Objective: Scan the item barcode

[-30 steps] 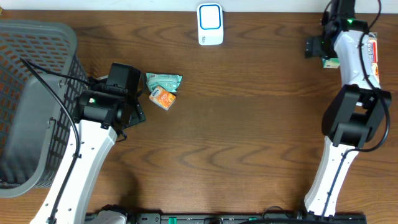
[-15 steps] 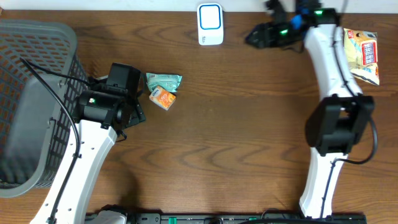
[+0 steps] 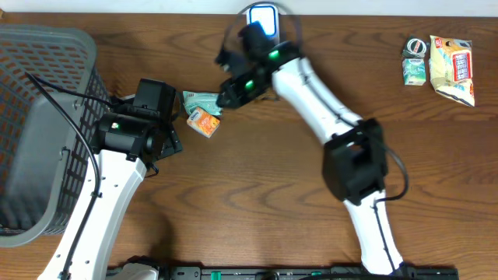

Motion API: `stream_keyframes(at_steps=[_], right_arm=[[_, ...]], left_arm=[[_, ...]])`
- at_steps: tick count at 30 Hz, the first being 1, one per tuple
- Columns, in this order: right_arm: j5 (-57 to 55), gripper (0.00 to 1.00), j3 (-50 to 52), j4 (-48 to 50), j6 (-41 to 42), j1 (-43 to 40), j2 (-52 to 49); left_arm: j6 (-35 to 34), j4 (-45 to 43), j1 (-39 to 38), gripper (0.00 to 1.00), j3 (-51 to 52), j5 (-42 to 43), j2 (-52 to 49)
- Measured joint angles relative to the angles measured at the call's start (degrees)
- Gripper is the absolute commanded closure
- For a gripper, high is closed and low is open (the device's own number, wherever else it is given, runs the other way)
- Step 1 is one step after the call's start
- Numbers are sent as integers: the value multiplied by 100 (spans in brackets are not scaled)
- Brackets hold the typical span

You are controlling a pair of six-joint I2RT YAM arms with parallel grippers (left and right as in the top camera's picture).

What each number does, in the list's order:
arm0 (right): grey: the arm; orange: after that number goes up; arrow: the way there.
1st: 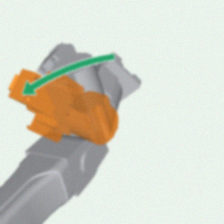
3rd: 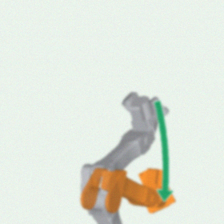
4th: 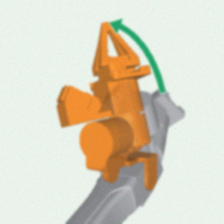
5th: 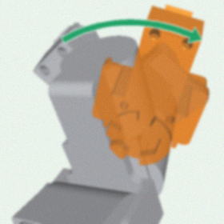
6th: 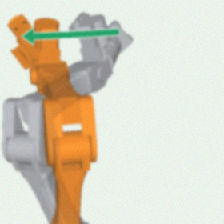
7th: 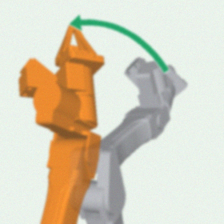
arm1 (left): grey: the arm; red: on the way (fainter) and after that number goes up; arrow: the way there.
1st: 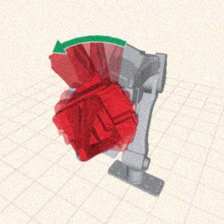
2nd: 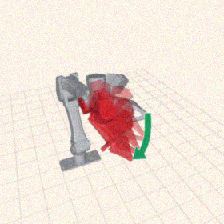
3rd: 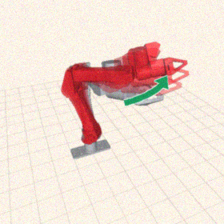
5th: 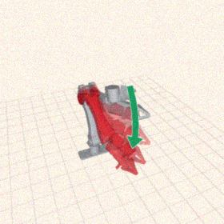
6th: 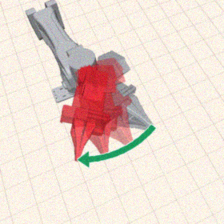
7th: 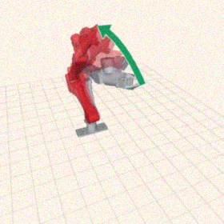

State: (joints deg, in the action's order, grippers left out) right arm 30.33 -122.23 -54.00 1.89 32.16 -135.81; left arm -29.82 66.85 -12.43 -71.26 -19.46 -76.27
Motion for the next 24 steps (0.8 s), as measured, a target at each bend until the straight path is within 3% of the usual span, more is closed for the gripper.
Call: stream_keyframes(at_steps=[6,18,24], right_arm=[[-953,99,15,291,756,636,-9],[-1847,99,17,876,1567,1113,-570],[-2129,99,-52,555,1596,1123,-726]], left_arm=[[0,2,0,2,0,0,0],[0,2,0,3,0,0,0],[0,2,0,3,0,0,0]])
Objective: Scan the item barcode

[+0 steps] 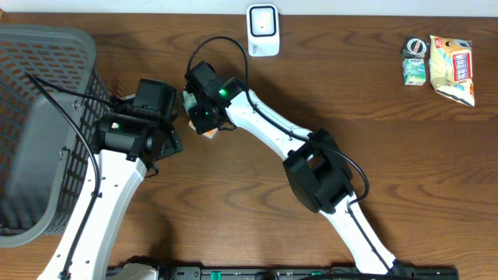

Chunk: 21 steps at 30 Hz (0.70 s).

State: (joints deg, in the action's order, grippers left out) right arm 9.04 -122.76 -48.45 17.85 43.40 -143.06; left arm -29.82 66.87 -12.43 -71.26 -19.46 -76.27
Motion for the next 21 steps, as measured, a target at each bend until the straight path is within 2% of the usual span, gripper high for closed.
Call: stream_keyframes(at_steps=[12,18,21], right_arm=[[-881,99,-81,-1810,4,-122,173],[-2002,98,74,-2791,15,-350,337],[-2004,79,111,-2872,15,-466,562]], left_arm=[[0,0,0,2,0,0,0],[0,0,0,2,0,0,0],[2,0,0,2,0,0,0]])
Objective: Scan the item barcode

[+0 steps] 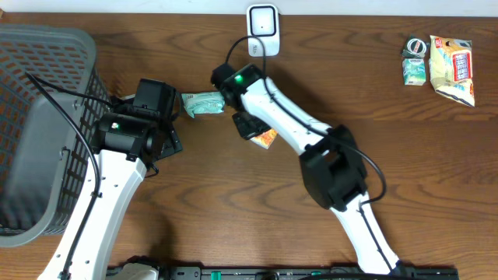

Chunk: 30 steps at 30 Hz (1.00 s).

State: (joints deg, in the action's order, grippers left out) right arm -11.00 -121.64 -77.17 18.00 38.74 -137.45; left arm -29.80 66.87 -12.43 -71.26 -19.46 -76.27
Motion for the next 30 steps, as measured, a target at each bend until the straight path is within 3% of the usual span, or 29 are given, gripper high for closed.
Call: stream_keyframes(at_steps=[2,9,22,26,30], right_arm=[[125,70,0,-22,-63,-28,208],[540,67,44,-61,-275,120,529],[651,75,1360,326,-358,382,516],[579,85,1655,507,-374,376,503],[254,81,1687,551,-243,332,492]], left_arm=[[-2,0,0,2,0,0,0],[-2,0,0,2,0,0,0],[-2,0,0,2,0,0,0],[-2,-2,0,2,0,0,0],[-2,0,0,2,0,0,0]])
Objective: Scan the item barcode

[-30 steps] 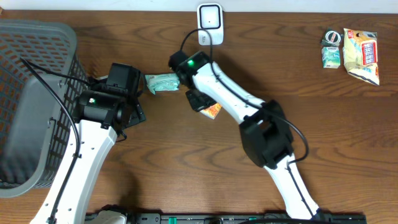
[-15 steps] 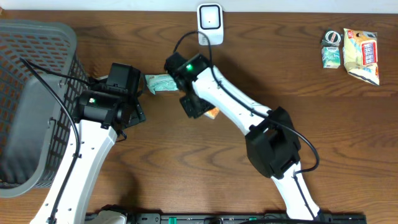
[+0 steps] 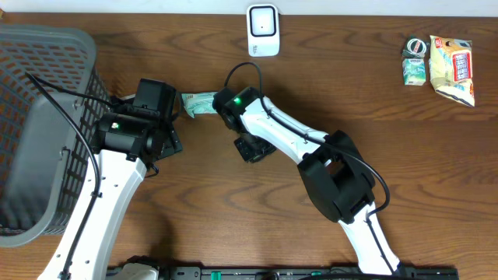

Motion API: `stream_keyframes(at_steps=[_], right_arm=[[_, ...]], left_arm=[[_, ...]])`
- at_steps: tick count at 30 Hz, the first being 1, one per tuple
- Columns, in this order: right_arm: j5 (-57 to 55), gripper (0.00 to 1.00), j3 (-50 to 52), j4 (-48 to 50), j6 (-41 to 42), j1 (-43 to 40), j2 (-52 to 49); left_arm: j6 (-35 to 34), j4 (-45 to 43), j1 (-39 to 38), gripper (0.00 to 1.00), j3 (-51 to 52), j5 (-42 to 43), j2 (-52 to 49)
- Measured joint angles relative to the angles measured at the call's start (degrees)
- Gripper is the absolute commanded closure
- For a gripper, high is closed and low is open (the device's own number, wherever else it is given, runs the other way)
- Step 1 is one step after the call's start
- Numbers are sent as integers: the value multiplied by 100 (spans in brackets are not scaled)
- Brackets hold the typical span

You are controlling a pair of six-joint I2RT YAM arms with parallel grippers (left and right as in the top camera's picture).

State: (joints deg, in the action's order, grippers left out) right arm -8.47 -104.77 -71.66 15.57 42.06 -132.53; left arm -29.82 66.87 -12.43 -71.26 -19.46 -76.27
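Note:
The white barcode scanner (image 3: 263, 31) stands at the table's far edge, its window facing up. My right gripper (image 3: 250, 148) hangs over the middle of the table, well in front of the scanner. Its black body covers whatever is between the fingers, and the orange packet does not show anywhere on the table. A green packet (image 3: 199, 103) lies beside the right arm's wrist. Its left end reaches the tip of my left gripper (image 3: 176, 117), whose fingers I cannot make out from above.
A grey mesh basket (image 3: 47, 47) fills the left side. At the far right lie a snack bag (image 3: 453, 68), a small green carton (image 3: 414, 71) and a round tin (image 3: 416, 47). Brown tabletop surrounds the arms.
My right gripper has moved a little nearer the front and to the left. The orange packet that showed at its side is now hidden beneath it. The left arm and green packet stayed put.
My right gripper was near the scanner while the orange and green packets lay by the left gripper. Then it was down over the orange packet. Then it held that packet out over the table's middle, where it still hovers, turned so that the packet is covered.

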Motion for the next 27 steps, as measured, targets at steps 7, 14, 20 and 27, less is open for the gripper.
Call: stream_keyframes(at_steps=[7,14,20,27], right_arm=[[-782,63,-85,4,372,-328,-7],[-894,30,-1255,-461,433,-824,-22],[219,1,-1926,-533,361,-927,-20],[1211,1,-1897,-570,348,-750,-22]], left_arm=[[0,0,0,2,0,0,0],[0,0,0,3,0,0,0],[0,0,0,2,0,0,0],[0,0,0,2,0,0,0]])
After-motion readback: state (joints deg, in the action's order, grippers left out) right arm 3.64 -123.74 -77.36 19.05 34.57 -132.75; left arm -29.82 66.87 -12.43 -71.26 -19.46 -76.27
